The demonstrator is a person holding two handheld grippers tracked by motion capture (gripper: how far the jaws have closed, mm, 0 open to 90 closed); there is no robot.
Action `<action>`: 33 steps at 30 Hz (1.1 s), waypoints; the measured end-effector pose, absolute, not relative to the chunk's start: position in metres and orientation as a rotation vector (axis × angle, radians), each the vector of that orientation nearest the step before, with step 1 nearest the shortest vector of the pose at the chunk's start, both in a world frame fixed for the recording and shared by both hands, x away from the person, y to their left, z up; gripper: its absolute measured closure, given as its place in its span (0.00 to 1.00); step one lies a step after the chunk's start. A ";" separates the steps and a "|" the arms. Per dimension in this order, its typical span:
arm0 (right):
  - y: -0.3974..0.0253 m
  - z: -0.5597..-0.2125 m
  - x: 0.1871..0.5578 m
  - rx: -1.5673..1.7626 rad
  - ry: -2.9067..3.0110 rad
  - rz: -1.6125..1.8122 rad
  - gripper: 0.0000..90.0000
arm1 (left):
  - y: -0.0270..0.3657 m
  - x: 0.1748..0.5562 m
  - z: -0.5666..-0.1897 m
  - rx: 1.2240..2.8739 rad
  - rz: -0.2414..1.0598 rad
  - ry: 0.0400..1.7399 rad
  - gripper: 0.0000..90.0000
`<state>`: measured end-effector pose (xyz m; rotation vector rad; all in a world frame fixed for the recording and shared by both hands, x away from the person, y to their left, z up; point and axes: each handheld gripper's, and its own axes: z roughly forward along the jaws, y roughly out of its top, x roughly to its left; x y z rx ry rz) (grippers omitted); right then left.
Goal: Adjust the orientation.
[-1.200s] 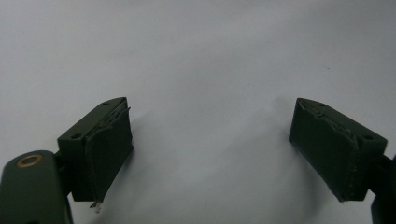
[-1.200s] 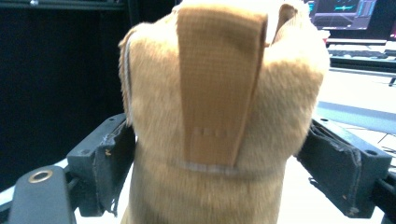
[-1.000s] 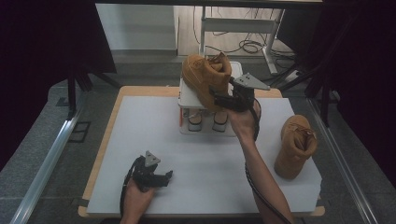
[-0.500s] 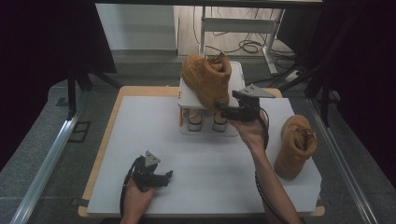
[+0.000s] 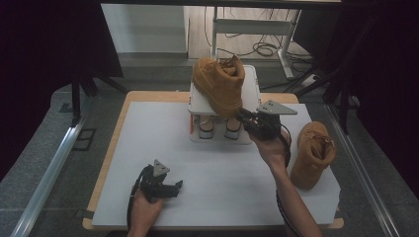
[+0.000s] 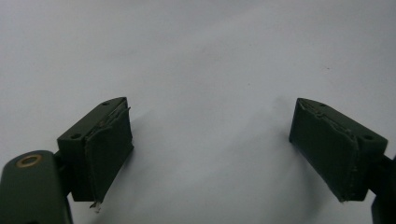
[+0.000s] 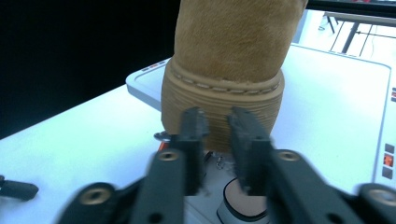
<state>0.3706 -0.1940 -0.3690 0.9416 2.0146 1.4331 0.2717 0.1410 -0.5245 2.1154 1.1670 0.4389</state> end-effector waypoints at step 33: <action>-0.171 -0.380 0.383 0.881 2.100 1.439 1.00 | 0.141 0.272 -0.524 2.122 0.439 1.163 0.15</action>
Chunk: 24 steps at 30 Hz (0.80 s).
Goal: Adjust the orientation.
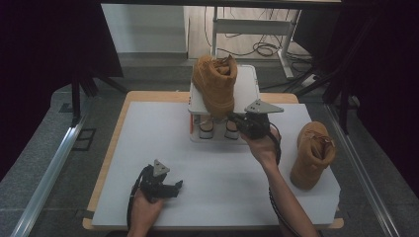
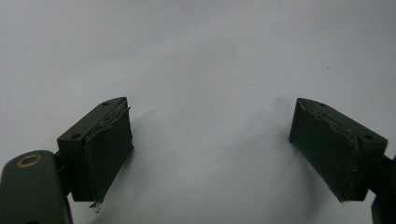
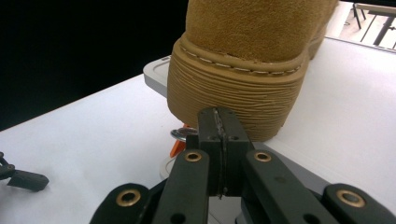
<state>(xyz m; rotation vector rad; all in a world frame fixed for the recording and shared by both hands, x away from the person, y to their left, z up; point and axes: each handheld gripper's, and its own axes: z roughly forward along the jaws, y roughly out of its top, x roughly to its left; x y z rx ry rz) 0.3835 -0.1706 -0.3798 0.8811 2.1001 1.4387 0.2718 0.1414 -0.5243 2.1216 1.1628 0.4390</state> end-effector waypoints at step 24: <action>-0.132 -0.381 0.394 0.841 2.143 1.450 1.00 | 0.141 0.272 -0.525 2.116 0.439 1.163 0.15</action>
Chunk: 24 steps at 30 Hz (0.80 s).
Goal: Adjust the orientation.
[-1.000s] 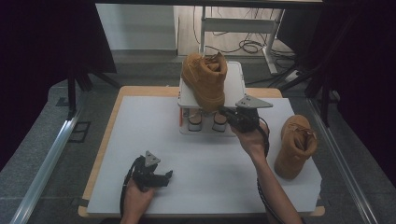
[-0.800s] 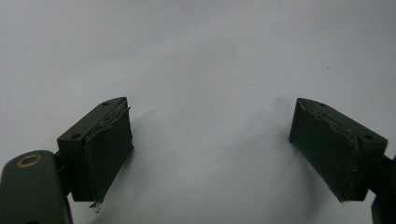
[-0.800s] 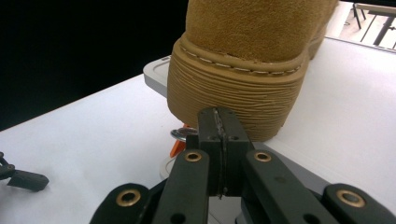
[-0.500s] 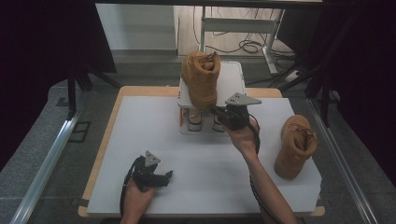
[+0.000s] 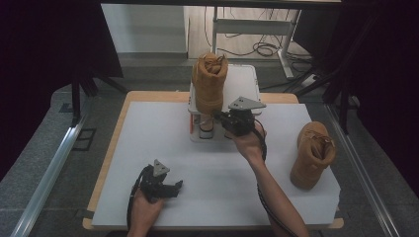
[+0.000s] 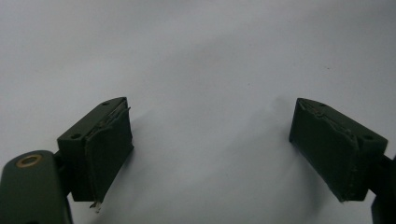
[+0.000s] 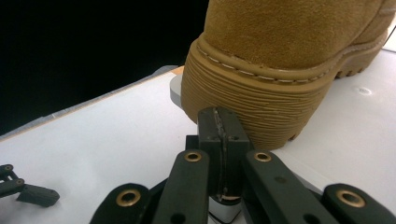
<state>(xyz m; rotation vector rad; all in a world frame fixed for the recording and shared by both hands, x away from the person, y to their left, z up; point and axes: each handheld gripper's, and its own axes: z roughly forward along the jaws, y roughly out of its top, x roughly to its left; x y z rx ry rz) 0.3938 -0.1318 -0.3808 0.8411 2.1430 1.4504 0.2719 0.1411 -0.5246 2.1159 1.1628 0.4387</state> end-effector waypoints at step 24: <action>-0.124 -0.383 0.384 0.781 2.164 1.417 0.84 | 0.141 0.272 -0.524 2.116 0.439 1.163 0.15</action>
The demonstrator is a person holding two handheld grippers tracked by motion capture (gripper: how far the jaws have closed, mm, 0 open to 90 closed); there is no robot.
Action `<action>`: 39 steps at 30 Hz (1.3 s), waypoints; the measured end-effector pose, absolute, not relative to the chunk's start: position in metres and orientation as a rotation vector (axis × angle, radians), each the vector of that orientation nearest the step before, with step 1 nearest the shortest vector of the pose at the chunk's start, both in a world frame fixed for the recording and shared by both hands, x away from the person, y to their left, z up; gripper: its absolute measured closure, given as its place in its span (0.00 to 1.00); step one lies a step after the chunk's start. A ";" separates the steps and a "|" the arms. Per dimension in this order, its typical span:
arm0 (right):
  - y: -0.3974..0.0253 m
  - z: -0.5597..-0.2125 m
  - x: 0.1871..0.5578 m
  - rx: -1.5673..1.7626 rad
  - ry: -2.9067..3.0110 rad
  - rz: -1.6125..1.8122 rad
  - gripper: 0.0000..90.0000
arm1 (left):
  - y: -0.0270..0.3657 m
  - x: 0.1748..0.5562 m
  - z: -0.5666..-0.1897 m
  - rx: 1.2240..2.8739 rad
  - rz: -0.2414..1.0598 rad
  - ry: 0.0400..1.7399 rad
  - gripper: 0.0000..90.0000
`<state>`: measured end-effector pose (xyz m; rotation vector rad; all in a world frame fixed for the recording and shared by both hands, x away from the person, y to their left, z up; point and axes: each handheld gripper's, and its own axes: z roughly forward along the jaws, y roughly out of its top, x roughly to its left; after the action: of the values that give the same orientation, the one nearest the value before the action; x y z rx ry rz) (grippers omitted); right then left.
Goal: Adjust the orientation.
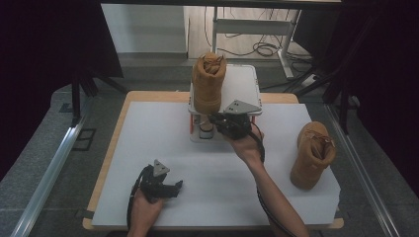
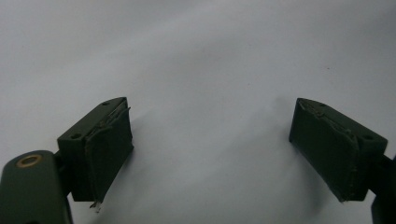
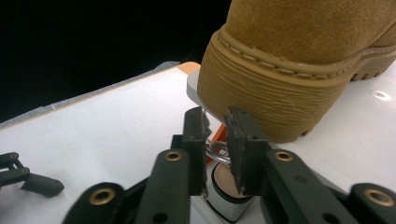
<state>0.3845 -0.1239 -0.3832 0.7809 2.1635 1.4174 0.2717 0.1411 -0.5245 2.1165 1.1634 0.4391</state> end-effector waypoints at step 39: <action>-0.175 -0.398 0.340 0.784 2.164 1.407 0.38 | 0.141 0.272 -0.525 2.111 0.439 1.169 0.15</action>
<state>0.3399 -0.1748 -0.3984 0.7838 2.1640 1.4066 0.2715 0.1406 -0.5245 2.1105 1.1692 0.4391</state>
